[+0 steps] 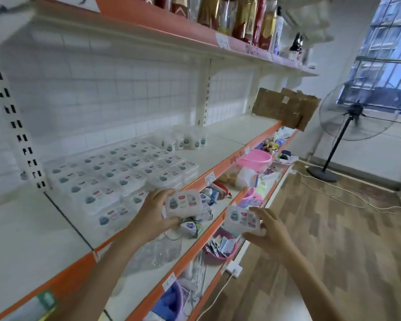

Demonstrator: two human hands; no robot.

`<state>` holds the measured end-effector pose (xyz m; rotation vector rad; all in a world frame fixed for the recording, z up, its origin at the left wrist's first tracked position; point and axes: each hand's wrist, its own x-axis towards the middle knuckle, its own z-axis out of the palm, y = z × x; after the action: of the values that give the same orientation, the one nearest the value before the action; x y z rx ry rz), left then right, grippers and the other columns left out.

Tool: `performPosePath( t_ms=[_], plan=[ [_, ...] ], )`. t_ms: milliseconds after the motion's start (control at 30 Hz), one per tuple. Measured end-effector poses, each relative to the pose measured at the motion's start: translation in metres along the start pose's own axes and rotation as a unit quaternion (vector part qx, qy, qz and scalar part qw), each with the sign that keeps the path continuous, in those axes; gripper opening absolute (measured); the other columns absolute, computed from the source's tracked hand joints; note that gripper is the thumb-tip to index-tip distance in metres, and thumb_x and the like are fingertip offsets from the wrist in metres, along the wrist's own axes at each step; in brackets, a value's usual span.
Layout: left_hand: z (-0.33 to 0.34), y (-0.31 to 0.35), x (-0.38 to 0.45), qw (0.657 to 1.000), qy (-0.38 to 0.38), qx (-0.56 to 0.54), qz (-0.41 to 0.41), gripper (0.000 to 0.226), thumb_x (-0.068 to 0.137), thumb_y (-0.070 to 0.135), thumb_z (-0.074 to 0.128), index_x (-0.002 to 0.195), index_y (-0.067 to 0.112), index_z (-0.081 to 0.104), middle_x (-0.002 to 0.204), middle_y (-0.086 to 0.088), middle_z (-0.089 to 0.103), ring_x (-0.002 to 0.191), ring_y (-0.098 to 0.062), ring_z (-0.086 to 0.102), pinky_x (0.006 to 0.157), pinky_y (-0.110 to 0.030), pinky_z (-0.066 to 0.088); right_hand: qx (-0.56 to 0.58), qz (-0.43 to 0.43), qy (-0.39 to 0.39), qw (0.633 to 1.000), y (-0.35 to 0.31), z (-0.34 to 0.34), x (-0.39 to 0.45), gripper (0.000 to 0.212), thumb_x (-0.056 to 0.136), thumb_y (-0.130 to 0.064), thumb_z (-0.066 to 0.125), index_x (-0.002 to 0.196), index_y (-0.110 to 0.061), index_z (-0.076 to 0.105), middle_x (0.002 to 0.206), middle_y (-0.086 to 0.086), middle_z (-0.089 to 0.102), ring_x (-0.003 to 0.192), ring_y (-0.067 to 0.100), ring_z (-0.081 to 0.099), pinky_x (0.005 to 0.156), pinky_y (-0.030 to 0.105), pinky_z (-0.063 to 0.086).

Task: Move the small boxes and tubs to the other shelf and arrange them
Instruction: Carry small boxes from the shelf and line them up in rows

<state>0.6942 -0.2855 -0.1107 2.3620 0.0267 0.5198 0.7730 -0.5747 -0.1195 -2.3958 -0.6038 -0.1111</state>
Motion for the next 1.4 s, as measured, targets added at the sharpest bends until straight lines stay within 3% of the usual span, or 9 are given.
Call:
performPosePath(
  t_ms=[133,400,533,600,833,967,1133,1267,1400],
  plan=[
    [-0.023,-0.014,0.023,0.998,0.047,0.045,-0.014,0.067,0.073,0.028,0.074,0.131,0.016,0.043,0.126,0.003,0.039,0.12,-0.013,0.036,0.093,-0.018,0.028,0.015,-0.063,-0.034,0.997,-0.021,0.016,0.06,0.07,0.073,-0.022,0.077,0.134,-0.018,0.044,0.131,0.0,0.041,0.111,0.016,0.048,0.091,0.02,0.046],
    [-0.078,-0.031,0.022,0.977,0.142,0.123,-0.099,0.064,0.077,0.025,0.074,0.133,0.018,0.043,0.12,0.013,0.034,0.117,-0.005,0.033,0.093,-0.01,0.025,0.064,-0.256,-0.102,0.959,-0.089,0.054,0.162,0.068,0.072,-0.03,0.078,0.132,-0.018,0.048,0.129,0.003,0.041,0.113,0.017,0.048,0.097,0.024,0.04],
    [-0.093,-0.032,-0.007,0.963,0.166,0.138,-0.161,0.066,0.074,0.021,0.077,0.131,0.02,0.044,0.111,0.018,0.034,0.111,-0.005,0.036,0.089,0.006,0.02,0.07,-0.383,-0.176,0.904,-0.12,0.077,0.192,0.067,0.072,-0.037,0.077,0.131,-0.018,0.048,0.121,-0.003,0.044,0.114,0.015,0.045,0.096,0.023,0.038],
    [-0.096,-0.029,-0.026,0.954,0.175,0.134,-0.203,0.067,0.072,0.022,0.078,0.131,0.021,0.045,0.11,0.022,0.033,0.104,-0.001,0.041,0.088,0.005,0.024,0.047,-0.439,-0.206,0.873,-0.131,0.087,0.198,0.067,0.075,-0.045,0.072,0.132,-0.021,0.046,0.122,-0.006,0.045,0.116,0.012,0.043,0.092,0.014,0.031],
    [-0.087,-0.008,-0.075,0.917,0.227,0.149,-0.294,0.068,0.065,0.022,0.084,0.124,0.016,0.051,0.108,0.014,0.044,0.101,0.02,0.042,0.084,0.003,0.032,-0.073,-0.57,-0.223,0.787,-0.151,0.118,0.203,0.069,0.081,-0.056,0.059,0.136,-0.018,0.041,0.132,0.002,0.043,0.123,0.021,0.035,0.103,0.027,0.029],
    [-0.071,0.002,-0.074,0.907,0.242,0.126,-0.321,0.064,0.054,0.048,0.071,0.112,0.03,0.051,0.111,0.013,0.047,0.101,0.021,0.044,0.083,0.003,0.034,-0.07,-0.573,-0.212,0.788,-0.143,0.13,0.206,0.062,0.081,-0.056,0.056,0.13,-0.019,0.045,0.13,0.002,0.04,0.121,0.021,0.033,0.103,0.03,0.032],
    [-0.05,-0.008,-0.064,0.894,0.289,0.062,-0.337,0.053,0.072,0.006,0.077,0.103,0.039,0.05,0.116,0.012,0.05,0.1,0.021,0.049,0.087,-0.001,0.038,-0.034,-0.593,-0.182,0.783,-0.135,0.131,0.206,0.05,0.082,-0.043,0.06,0.128,-0.027,0.049,0.12,0.002,0.047,0.114,0.024,0.043,0.098,0.036,0.038],
    [-0.038,-0.015,-0.062,0.884,0.304,0.124,-0.334,0.052,0.074,0.01,0.075,0.115,0.033,0.052,0.12,0.013,0.041,0.108,0.01,0.043,0.091,0.001,0.03,-0.048,-0.594,-0.105,0.796,-0.129,0.137,0.2,0.058,0.052,-0.058,0.078,0.101,-0.031,0.065,0.09,-0.003,0.06,0.081,0.018,0.062,0.072,0.033,0.053],
    [-0.028,-0.015,-0.059,0.877,0.305,0.132,-0.347,0.063,0.074,0.025,0.076,0.131,0.021,0.047,0.119,0.001,0.05,0.092,-0.005,0.054,0.085,-0.013,0.044,-0.049,-0.567,-0.061,0.82,-0.129,0.141,0.191,0.059,0.043,-0.057,0.083,0.093,-0.03,0.068,0.087,-0.003,0.062,0.079,0.018,0.063,0.075,0.035,0.053]
  ],
)
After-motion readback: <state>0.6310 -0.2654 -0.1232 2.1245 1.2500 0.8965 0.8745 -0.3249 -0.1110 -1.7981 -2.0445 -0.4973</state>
